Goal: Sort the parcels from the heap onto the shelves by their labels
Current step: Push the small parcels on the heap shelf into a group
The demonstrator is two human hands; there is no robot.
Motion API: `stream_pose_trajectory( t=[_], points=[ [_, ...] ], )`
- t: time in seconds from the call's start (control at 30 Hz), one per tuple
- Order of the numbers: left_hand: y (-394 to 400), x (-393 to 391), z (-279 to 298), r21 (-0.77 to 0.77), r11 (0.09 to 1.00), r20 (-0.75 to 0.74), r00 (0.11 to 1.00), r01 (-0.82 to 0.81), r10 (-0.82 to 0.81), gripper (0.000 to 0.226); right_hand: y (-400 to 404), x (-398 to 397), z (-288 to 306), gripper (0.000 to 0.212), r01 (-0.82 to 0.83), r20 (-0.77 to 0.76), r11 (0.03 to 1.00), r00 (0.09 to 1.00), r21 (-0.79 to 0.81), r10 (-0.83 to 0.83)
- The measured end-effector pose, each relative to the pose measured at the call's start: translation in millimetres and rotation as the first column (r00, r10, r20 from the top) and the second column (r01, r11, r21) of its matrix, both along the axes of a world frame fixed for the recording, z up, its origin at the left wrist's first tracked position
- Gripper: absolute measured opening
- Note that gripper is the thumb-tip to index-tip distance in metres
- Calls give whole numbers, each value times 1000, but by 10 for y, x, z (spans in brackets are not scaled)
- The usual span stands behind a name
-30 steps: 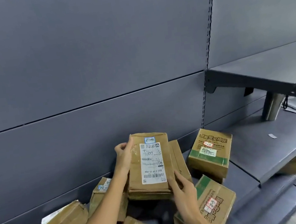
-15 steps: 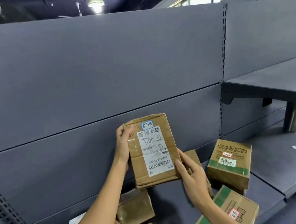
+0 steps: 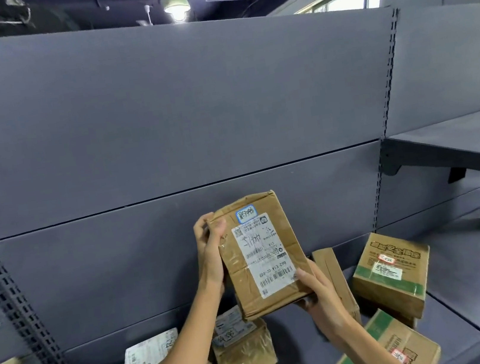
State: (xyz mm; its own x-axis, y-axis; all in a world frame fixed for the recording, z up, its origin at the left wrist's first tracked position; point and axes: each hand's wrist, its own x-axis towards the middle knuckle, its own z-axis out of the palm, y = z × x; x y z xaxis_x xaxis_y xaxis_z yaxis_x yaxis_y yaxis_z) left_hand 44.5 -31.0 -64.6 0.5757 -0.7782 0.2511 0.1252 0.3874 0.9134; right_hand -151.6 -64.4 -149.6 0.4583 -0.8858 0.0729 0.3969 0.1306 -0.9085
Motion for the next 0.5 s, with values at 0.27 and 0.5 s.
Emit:
stream_pose_trajectory(
  t=[0.27,0.5],
  points=[
    [120,198,-97,122,992,-103,993,-45,58,91,-160,-7,168,59,105,-52,994,993,7,-104],
    [280,434,-34,357,908,133,951,218,-280,81,-415,-176,532,62,22,-279,992,959,-123,-56]
  ],
)
